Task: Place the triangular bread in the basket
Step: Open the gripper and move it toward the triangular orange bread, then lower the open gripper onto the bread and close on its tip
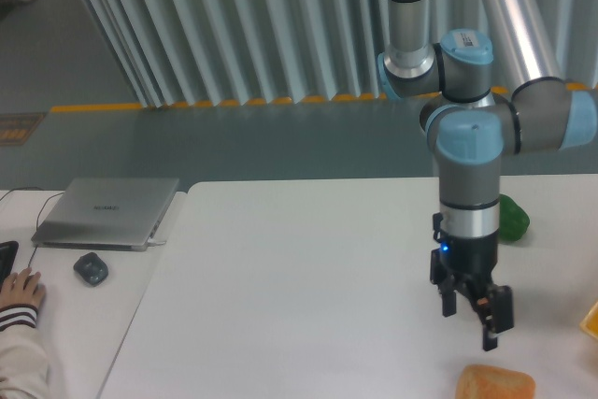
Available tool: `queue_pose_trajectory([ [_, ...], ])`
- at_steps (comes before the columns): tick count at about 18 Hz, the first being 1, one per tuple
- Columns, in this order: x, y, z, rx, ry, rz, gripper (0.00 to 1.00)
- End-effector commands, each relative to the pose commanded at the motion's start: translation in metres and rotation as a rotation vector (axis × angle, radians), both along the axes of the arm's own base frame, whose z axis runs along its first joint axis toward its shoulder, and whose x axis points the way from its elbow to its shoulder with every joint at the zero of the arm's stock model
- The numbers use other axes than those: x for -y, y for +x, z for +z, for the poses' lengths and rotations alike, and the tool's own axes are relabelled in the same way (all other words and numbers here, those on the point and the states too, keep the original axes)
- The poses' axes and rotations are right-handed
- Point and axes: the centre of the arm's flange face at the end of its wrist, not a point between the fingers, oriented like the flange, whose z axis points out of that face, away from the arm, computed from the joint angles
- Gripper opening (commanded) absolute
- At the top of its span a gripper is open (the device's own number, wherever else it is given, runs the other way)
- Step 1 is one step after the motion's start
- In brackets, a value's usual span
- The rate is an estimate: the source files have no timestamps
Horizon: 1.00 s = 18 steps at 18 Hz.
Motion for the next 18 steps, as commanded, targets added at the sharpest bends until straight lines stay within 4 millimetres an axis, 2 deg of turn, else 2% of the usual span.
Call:
queue_pose_trajectory([
  [5,-0.001,-0.001,-0.002,0.0,-0.002,0.006,1.0],
  [7,-0.001,-0.002,-0.012,0.007,-0.018,0.011,1.0],
  [10,-0.001,-0.012,-0.028,0.022,-0.037,0.059,1.0],
  [13,0.005,-0.023,-0.03,0.019,-0.044,0.15,1.0],
  [18,0.005,-0.031,-0.034,0.034,-0.036,0.212,1.0],
])
